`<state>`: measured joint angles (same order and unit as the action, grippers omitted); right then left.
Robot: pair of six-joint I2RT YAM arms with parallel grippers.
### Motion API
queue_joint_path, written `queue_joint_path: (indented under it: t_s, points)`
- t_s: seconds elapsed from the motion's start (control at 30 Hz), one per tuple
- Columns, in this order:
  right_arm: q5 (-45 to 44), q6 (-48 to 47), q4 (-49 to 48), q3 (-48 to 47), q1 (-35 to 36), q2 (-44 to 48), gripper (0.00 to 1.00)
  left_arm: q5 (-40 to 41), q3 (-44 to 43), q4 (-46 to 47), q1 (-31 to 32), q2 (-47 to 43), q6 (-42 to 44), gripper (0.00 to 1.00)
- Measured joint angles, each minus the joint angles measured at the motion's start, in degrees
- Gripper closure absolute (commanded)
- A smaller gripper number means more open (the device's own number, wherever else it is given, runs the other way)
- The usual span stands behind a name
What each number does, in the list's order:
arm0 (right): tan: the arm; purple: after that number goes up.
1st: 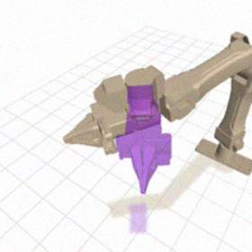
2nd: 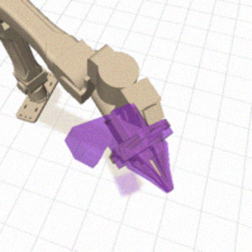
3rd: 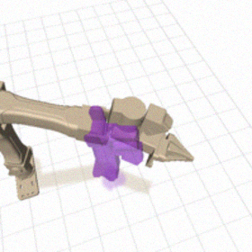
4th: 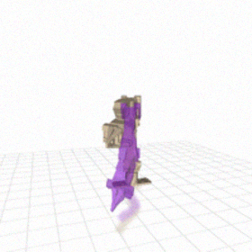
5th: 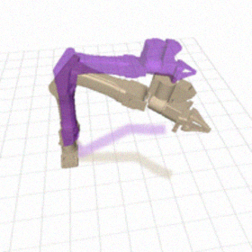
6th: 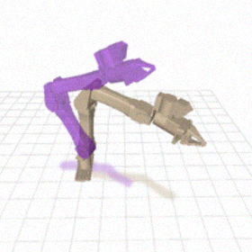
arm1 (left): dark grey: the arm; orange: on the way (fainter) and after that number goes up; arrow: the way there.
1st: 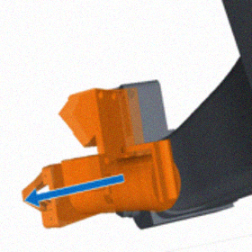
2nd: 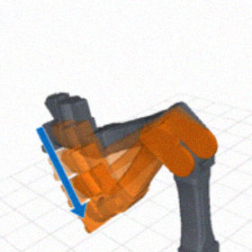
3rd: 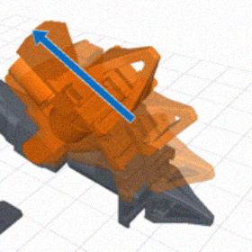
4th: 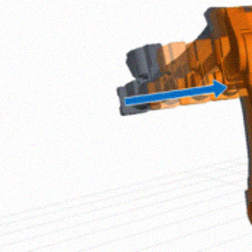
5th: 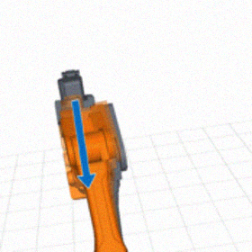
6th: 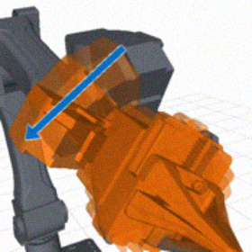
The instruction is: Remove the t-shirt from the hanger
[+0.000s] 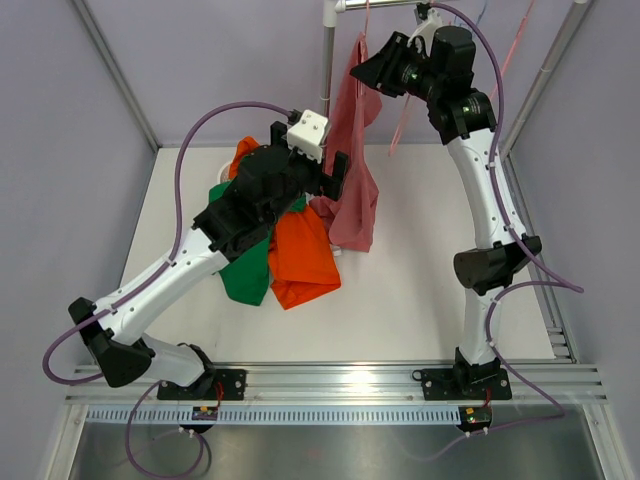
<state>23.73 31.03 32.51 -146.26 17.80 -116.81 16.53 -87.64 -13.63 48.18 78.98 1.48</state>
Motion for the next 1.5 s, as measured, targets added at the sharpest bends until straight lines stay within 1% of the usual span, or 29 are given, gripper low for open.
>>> queue_joint_path:
  t_s: [0.07, 0.13, 0.17, 0.2, 0.23, 0.3, 0.43, 0.63, 0.8, 0.93, 1.13, 1.23, 1.37, 1.5]
  points:
    - [0.0, 0.3, -0.2, 0.0, 0.2, -0.3, 0.71, 0.0, 0.0, 0.0, 0.0, -0.1, 0.0, 0.01]
    - [0.0, 0.4, -0.2, 0.0, 0.3, -0.4, 0.79, 0.0, 0.0, 0.0, 0.0, -0.1, 0.0, 0.01]
    - [0.0, 0.4, -0.3, 0.0, 0.4, -0.4, 0.81, 0.0, 0.0, 0.0, 0.0, -0.1, 0.0, 0.01]
    - [0.0, 0.3, -0.4, 0.0, 0.5, -0.4, 0.87, 0.0, 0.0, 0.0, 0.0, -0.1, 0.0, 0.01]
    - [-0.1, 0.4, -0.4, 0.0, 0.5, -0.4, 0.90, 0.0, 0.0, 0.0, 0.1, -0.1, 0.0, 0.01]
    - [-0.2, 0.5, -0.1, 0.0, 0.5, -0.4, 0.92, 0.0, 0.0, 0.0, 0.4, -0.1, 0.2, 0.01]
    - [-0.1, 0.3, -0.1, 0.0, 0.6, -0.4, 1.00, 0.2, 0.0, 0.0, 1.3, -0.1, 0.6, 0.01]
    - [-0.2, -0.2, 0.0, 0.0, 0.7, -0.2, 1.00, 0.9, 0.0, 0.0, 3.0, -0.1, 1.7, 0.01]
    - [-0.6, -1.0, 0.5, 0.7, 1.0, 1.7, 1.00, 2.0, 0.0, 0.0, 4.7, -0.1, 2.8, 0.01]
    - [-1.4, -1.4, 0.3, 2.4, 1.3, 5.3, 1.00, 2.8, 0.0, 0.0, 5.7, -0.1, 3.3, 0.01]
    - [-3.6, -1.4, -0.2, 8.5, 1.6, 13.6, 1.00, 4.6, -0.1, -0.5, 7.9, -0.1, 3.5, 0.01]
    - [-6.0, -1.5, -1.3, 15.5, 2.4, 19.6, 1.00, 7.0, -0.2, -0.9, 11.3, -0.4, 3.5, 0.01]
    - [-11.5, -1.4, -2.7, 26.7, 5.1, 28.2, 1.00, 12.1, -0.1, -1.0, 19.1, -1.4, 3.6, 0.01]
    - [-17.4, -1.4, -2.8, 34.6, 8.9, 35.3, 1.00, 17.4, 0.7, -1.0, 26.9, -4.0, 2.5, 0.01]
